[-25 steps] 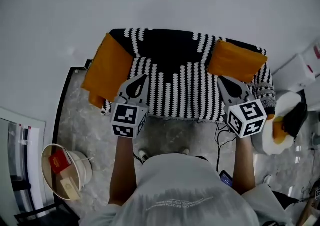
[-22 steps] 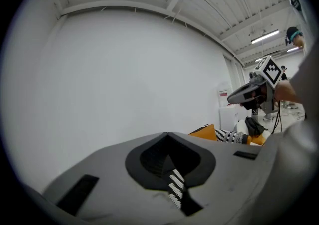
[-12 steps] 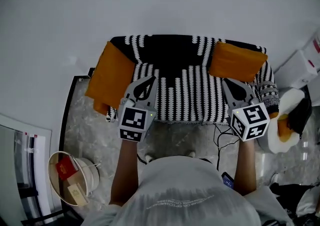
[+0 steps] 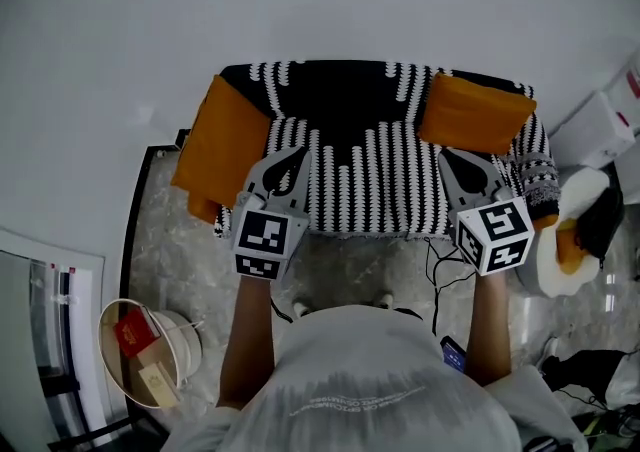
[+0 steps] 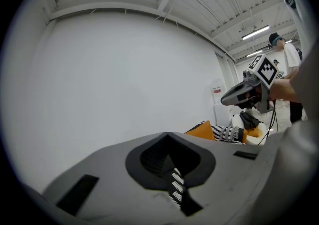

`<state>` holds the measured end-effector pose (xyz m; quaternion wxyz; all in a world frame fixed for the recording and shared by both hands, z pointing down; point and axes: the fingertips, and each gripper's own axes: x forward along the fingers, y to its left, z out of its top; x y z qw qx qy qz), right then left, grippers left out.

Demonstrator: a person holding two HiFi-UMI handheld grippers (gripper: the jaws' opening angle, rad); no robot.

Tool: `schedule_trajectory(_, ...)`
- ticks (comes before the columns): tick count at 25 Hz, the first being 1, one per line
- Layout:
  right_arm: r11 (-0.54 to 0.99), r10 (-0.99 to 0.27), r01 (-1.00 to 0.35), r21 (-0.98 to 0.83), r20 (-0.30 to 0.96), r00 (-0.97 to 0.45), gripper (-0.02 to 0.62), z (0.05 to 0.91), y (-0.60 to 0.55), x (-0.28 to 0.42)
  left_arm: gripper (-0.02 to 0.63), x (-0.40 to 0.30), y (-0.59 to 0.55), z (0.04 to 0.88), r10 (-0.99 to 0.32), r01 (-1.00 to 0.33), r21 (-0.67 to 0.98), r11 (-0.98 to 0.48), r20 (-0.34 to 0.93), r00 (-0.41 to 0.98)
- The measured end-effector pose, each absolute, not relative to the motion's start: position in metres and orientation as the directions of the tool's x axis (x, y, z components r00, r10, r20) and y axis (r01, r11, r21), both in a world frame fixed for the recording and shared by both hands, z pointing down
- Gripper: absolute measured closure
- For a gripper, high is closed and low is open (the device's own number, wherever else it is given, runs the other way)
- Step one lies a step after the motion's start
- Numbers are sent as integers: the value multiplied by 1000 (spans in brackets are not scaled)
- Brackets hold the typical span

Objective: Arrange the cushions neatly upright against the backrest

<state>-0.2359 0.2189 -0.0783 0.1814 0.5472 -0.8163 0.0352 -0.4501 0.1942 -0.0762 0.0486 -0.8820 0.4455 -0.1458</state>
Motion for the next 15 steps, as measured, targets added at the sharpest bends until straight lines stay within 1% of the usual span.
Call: schedule_trajectory(15, 441, -862, -886, 143, 344, -374, 594, -76, 228, -247, 594, -451, 205, -71, -796, -767, -219, -603, 233, 559)
